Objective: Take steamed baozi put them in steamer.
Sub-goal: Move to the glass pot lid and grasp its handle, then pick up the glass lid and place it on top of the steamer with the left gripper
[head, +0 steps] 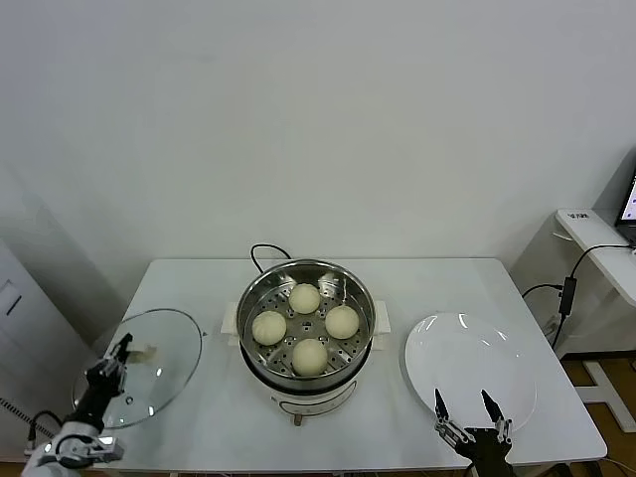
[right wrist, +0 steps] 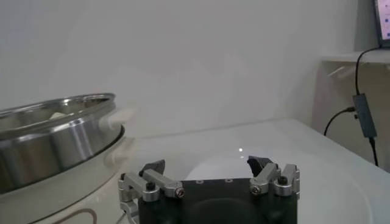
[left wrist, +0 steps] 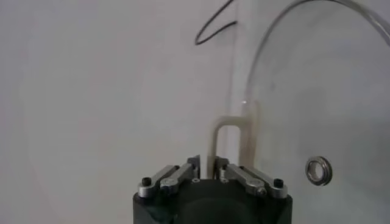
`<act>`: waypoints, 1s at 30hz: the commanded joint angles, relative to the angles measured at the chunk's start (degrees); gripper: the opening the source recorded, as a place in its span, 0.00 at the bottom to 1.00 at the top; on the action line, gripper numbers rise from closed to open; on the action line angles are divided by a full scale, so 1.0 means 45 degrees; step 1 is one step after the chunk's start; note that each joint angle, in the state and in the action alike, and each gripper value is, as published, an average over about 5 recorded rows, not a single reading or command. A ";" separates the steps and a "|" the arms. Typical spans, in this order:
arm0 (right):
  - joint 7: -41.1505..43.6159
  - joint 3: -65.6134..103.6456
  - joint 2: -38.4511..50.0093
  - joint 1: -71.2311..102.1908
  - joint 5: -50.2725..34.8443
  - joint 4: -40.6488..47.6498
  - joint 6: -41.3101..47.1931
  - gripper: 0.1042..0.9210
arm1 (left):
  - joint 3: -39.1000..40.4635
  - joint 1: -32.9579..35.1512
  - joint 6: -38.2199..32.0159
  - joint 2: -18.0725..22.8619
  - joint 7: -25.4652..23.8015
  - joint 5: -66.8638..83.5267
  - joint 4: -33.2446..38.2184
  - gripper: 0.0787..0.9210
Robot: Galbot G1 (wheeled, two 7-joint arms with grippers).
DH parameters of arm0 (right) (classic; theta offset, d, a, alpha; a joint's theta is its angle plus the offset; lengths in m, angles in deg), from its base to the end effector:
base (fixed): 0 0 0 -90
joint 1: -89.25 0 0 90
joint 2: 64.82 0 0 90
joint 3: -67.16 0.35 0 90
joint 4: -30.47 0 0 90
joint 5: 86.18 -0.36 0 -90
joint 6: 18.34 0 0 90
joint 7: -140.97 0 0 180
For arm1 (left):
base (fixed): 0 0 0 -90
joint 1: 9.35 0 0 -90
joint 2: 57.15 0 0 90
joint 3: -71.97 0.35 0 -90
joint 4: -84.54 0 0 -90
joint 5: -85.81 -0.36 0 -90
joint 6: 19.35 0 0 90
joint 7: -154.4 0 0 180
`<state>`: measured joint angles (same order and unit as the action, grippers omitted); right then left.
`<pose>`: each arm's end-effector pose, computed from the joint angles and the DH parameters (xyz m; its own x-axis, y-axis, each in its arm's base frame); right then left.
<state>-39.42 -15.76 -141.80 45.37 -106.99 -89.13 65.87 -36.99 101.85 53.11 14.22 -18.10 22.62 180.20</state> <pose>0.1007 -0.0764 -0.3342 -0.9846 0.0105 0.1744 0.0286 0.9944 0.1017 0.2216 0.2108 -0.3657 -0.9999 0.0139 0.0043 0.0056 0.0960 0.9954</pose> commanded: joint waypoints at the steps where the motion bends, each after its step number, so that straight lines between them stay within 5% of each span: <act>1: 0.0027 0.0033 0.0428 -0.0413 -0.0181 -0.0002 0.0334 0.88 | 0.0399 0.0378 0.3485 -0.2217 -0.2639 0.2725 0.4158 0.04; 7: 0.0018 0.0266 0.0942 -0.0931 -0.0717 0.0168 0.0841 0.88 | 0.2346 0.0314 0.6535 -0.3067 -0.3289 0.2611 0.5985 0.04; 13: 0.0157 0.0491 0.1159 -0.1026 -0.0920 0.0382 0.1176 0.88 | 0.6371 -0.0389 1.0006 -0.3189 -0.3465 0.0904 0.7370 0.04; 20: 0.0367 0.0618 0.1000 -0.0786 -0.0832 0.0462 0.1150 0.88 | 1.0176 -0.2597 1.1823 -0.1852 -0.4001 -0.1923 0.6304 0.04; 30: 0.0419 0.0597 0.0793 -0.0591 -0.0540 0.0450 0.1100 0.88 | 1.2315 -0.5013 1.3338 -0.0185 -0.4766 -0.3628 0.4904 0.04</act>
<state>-37.76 -13.23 -138.17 42.71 -109.73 -87.32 70.43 1.23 90.98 100.36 7.57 -35.51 16.75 205.05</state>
